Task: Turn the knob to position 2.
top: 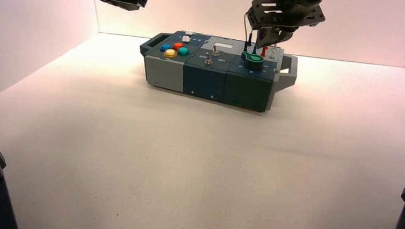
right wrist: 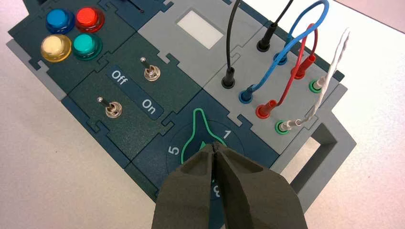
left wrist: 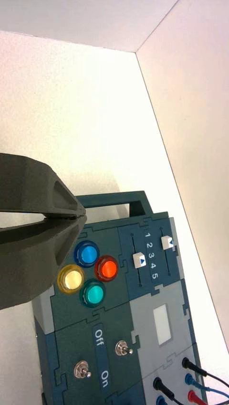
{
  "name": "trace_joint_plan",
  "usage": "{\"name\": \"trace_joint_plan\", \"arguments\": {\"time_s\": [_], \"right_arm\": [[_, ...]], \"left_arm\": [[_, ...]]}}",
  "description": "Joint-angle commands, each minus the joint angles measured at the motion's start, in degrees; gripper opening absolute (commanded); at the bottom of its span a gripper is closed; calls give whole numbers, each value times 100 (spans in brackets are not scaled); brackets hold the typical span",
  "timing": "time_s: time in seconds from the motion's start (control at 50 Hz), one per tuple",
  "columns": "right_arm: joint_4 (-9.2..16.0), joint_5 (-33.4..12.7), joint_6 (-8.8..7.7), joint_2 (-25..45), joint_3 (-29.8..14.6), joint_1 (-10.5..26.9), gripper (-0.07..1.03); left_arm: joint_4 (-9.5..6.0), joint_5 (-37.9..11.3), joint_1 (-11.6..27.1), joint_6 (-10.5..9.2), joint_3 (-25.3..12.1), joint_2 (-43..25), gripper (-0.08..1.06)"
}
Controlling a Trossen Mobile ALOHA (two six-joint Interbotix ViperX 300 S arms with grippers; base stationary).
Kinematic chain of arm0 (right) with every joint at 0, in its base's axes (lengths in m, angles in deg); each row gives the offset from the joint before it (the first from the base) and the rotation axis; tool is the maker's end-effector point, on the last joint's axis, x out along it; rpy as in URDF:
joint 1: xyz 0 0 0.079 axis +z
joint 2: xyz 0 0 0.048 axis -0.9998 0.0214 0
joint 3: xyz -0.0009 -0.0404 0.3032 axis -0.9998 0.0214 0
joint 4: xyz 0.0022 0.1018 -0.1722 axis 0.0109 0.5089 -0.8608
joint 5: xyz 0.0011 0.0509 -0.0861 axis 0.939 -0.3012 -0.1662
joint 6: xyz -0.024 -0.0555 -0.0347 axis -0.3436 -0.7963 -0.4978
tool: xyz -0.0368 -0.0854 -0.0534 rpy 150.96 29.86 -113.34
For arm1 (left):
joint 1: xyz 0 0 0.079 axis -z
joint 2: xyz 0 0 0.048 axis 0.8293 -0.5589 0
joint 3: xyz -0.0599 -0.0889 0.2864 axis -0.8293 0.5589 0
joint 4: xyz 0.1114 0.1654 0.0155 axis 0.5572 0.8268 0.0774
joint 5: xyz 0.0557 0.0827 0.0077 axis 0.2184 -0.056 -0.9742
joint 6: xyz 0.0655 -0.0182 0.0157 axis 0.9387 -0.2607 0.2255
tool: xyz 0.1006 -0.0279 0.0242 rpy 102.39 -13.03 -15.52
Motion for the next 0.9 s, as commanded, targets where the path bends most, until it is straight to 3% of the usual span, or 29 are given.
{"name": "trace_joint_plan", "arguments": {"time_s": [0.02,0.42,0.9], "right_arm": [[0,44,-9,-70,-176,18,-2],[18,35,-9,-62,-220,167,-2],[18,-229,-9,369,-659,536,-2]], "left_arm": [[-9,62,-35,-9,-62,53,-3],[9,62,-35,-18,-79,35,-3],[-9,62,-26,-26,-62,44,-3]]}}
